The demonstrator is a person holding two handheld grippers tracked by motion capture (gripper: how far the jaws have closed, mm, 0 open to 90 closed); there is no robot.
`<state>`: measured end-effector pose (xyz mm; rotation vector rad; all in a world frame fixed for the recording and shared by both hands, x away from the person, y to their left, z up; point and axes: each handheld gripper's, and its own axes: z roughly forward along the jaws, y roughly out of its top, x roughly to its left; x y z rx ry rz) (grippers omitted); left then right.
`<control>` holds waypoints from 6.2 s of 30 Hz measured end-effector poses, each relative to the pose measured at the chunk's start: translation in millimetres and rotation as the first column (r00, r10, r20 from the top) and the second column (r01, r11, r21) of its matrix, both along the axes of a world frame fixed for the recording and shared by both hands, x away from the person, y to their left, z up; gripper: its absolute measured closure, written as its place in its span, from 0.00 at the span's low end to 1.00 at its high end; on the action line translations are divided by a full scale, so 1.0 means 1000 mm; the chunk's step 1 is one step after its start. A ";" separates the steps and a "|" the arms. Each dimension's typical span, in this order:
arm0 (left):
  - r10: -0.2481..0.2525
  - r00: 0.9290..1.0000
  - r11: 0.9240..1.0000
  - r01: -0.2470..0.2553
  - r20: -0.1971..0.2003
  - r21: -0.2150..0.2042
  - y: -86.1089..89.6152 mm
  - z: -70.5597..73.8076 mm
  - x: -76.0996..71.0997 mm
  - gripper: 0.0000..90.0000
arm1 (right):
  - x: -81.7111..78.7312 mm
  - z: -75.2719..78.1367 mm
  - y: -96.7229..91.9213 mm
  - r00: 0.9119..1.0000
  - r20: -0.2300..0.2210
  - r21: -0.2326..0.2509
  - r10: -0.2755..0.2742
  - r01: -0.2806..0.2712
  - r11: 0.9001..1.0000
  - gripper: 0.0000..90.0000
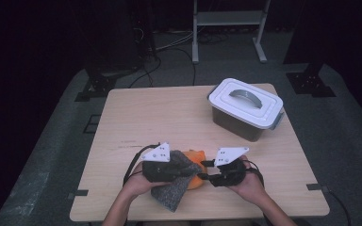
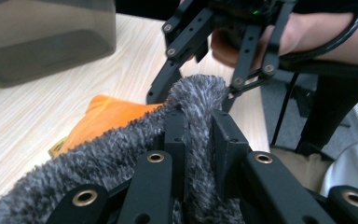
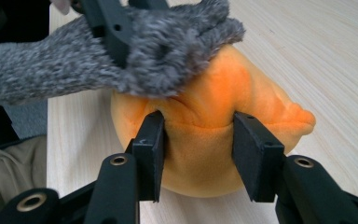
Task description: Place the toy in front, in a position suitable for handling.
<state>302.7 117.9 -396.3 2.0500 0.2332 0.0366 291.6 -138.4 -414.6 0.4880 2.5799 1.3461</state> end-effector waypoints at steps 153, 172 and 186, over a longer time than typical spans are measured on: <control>0.007 0.990 0.999 -0.001 -0.138 0.042 0.024 -0.017 0.013 0.87 | 0.014 -0.008 -0.020 0.976 -0.203 0.065 0.079 -0.067 0.996 0.45; 0.005 0.999 1.000 -0.004 -0.050 0.017 0.014 -0.004 0.006 0.87 | 0.002 0.005 -0.006 0.995 -0.090 0.014 0.050 -0.049 0.999 0.72; 0.047 0.987 0.999 -0.042 -0.151 0.033 0.038 -0.021 0.019 0.87 | 0.005 -0.001 -0.013 0.992 -0.113 0.007 0.046 -0.045 0.999 0.71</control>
